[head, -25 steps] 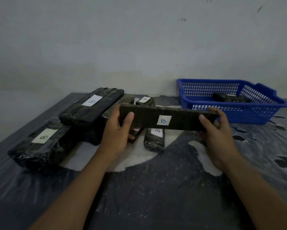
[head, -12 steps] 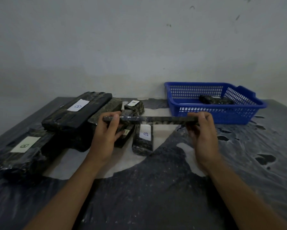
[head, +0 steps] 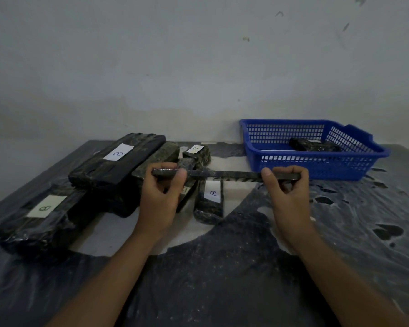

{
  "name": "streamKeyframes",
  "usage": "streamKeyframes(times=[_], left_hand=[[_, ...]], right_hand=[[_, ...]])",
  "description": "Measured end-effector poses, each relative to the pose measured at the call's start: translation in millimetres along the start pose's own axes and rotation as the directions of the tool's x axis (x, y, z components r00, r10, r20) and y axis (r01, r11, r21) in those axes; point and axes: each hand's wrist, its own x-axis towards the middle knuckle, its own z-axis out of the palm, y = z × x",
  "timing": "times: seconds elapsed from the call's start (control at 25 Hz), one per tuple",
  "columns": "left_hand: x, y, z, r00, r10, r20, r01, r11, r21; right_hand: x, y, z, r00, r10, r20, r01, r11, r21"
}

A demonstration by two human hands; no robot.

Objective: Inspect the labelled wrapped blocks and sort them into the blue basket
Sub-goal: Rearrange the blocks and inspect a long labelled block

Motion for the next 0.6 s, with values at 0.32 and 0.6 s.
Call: streamKeyframes(times=[0.32,0.6], left_hand=[[-10,10,15,0.994,0.068,-0.081,-0.062,0.995,0.072],[-20,15,35,0.985,0.114,-0.133,-0.112,0.993,0.024]], right_hand=[[-9,-7,9,0.989,-0.049,-0.137,0.033,0.993,-0.115],[-19,-11,16,0.984,-0.082,-0.160,0.047,0.976,-0.211]])
